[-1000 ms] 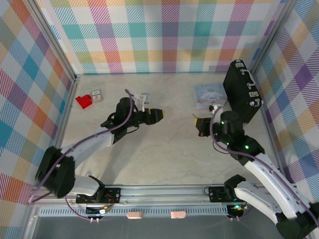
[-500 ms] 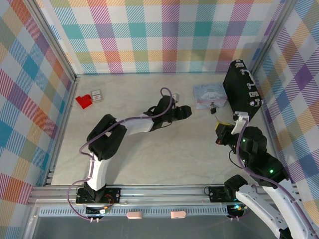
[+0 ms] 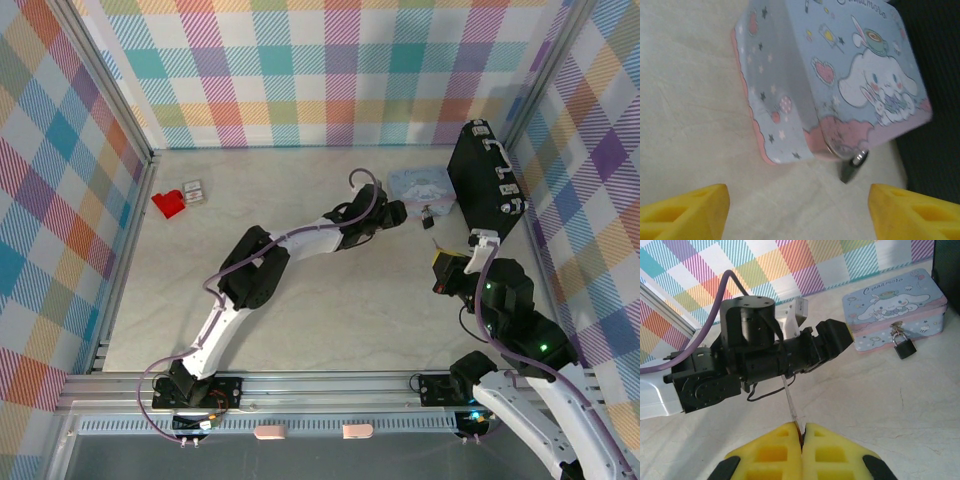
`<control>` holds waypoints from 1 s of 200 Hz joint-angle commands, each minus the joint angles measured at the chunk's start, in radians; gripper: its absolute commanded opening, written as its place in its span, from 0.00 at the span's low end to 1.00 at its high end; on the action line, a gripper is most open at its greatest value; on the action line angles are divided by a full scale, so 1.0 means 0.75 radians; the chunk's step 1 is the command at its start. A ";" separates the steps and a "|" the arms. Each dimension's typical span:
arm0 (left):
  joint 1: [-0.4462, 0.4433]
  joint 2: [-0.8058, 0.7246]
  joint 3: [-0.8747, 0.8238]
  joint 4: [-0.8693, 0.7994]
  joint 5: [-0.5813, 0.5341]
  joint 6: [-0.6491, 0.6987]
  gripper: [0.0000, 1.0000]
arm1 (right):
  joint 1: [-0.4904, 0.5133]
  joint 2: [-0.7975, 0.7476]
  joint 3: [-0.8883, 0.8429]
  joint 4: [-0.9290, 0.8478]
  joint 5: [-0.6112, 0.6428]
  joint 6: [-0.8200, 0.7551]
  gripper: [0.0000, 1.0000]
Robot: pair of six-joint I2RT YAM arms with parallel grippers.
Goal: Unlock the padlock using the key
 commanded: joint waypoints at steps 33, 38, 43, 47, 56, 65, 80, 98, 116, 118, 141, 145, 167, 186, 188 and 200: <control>-0.020 0.181 0.337 -0.157 -0.098 0.104 0.78 | -0.004 -0.047 -0.048 -0.002 -0.013 0.028 0.00; -0.030 0.181 0.343 -0.159 -0.102 0.117 0.78 | -0.004 -0.046 -0.050 -0.005 -0.013 0.029 0.00; -0.043 0.179 0.353 -0.171 -0.112 0.130 0.78 | -0.005 -0.046 -0.052 -0.006 -0.015 0.030 0.00; -0.052 0.177 0.356 -0.180 -0.119 0.141 0.78 | -0.004 -0.046 -0.054 -0.006 -0.015 0.031 0.00; -0.073 0.165 0.353 -0.190 -0.137 0.155 0.78 | -0.004 -0.046 -0.061 -0.004 -0.015 0.034 0.00; -0.093 0.144 0.329 -0.194 -0.161 0.154 0.78 | -0.005 -0.046 -0.064 -0.005 -0.015 0.034 0.00; -0.122 0.129 0.329 -0.283 -0.224 0.102 0.77 | -0.005 -0.049 -0.070 -0.002 -0.019 0.038 0.00; -0.154 0.134 0.356 -0.368 -0.267 0.044 0.74 | -0.005 -0.056 -0.069 -0.001 -0.029 0.046 0.00; -0.176 0.147 0.343 -0.335 -0.238 -0.017 0.72 | -0.004 -0.072 -0.063 0.000 -0.041 0.055 0.00; -0.178 0.152 0.347 -0.328 -0.229 -0.022 0.72 | -0.004 -0.074 -0.062 -0.002 -0.042 0.055 0.00; -0.193 0.255 0.483 -0.341 -0.177 -0.040 0.70 | -0.004 -0.110 -0.053 -0.028 -0.036 0.061 0.00; -0.195 0.275 0.506 -0.339 -0.169 -0.045 0.70 | -0.004 -0.117 -0.049 -0.034 -0.031 0.064 0.00; -0.196 0.379 0.629 -0.333 -0.151 -0.074 0.68 | -0.005 -0.161 -0.022 -0.074 -0.019 0.070 0.00; -0.196 0.469 0.766 -0.391 -0.185 -0.086 0.65 | -0.004 -0.194 -0.001 -0.098 -0.012 0.072 0.00; -0.195 0.477 0.781 -0.400 -0.194 -0.090 0.65 | -0.004 -0.196 -0.001 -0.100 -0.011 0.072 0.00; -0.196 0.512 0.829 -0.414 -0.232 -0.104 0.64 | -0.005 -0.207 0.004 -0.110 -0.009 0.075 0.00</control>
